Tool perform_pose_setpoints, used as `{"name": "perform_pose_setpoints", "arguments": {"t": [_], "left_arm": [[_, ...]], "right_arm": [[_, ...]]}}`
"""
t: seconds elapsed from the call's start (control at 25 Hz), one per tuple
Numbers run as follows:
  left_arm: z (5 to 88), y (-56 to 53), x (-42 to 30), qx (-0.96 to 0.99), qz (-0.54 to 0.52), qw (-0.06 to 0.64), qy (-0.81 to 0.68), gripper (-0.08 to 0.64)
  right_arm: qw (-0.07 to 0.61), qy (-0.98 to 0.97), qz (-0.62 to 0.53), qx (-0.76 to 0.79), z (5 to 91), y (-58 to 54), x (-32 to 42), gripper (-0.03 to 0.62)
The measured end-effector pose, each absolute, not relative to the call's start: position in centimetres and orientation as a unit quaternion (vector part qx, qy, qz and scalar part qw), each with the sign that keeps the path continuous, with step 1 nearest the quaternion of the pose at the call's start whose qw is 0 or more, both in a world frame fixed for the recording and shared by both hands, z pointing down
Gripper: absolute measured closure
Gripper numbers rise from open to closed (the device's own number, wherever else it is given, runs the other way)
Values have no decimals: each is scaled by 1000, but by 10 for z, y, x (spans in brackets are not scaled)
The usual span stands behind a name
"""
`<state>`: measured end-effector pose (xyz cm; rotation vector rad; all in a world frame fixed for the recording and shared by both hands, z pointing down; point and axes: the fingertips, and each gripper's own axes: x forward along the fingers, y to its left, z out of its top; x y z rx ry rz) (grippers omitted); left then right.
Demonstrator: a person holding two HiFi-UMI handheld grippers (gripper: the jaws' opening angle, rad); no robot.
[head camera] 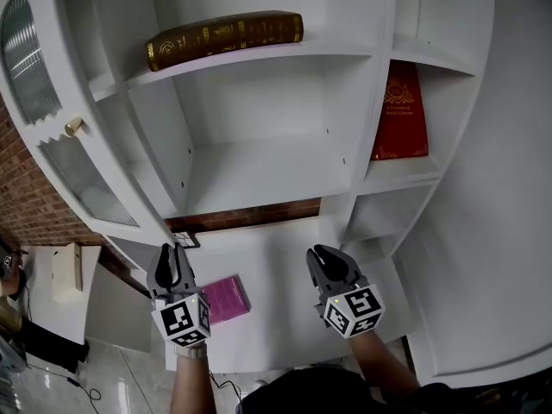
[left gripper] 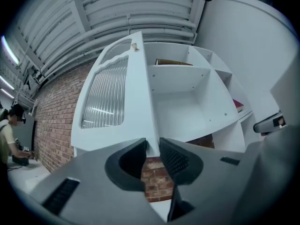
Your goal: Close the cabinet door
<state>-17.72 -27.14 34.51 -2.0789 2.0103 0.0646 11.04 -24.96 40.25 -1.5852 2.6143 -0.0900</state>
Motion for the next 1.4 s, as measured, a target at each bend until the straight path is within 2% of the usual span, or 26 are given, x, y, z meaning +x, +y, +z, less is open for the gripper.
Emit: {"name": "perform_pose_setpoints", "arguments": {"t": [1.24, 1.4], "left_arm": [[342, -336, -172, -762, 51, 119, 634, 495], [341, -337, -176, -760, 58, 121, 636, 520]], "right_arm": [[28, 779, -31, -625, 410, -235, 142, 527], [28, 774, -30, -632, 410, -233, 143, 526]]}}
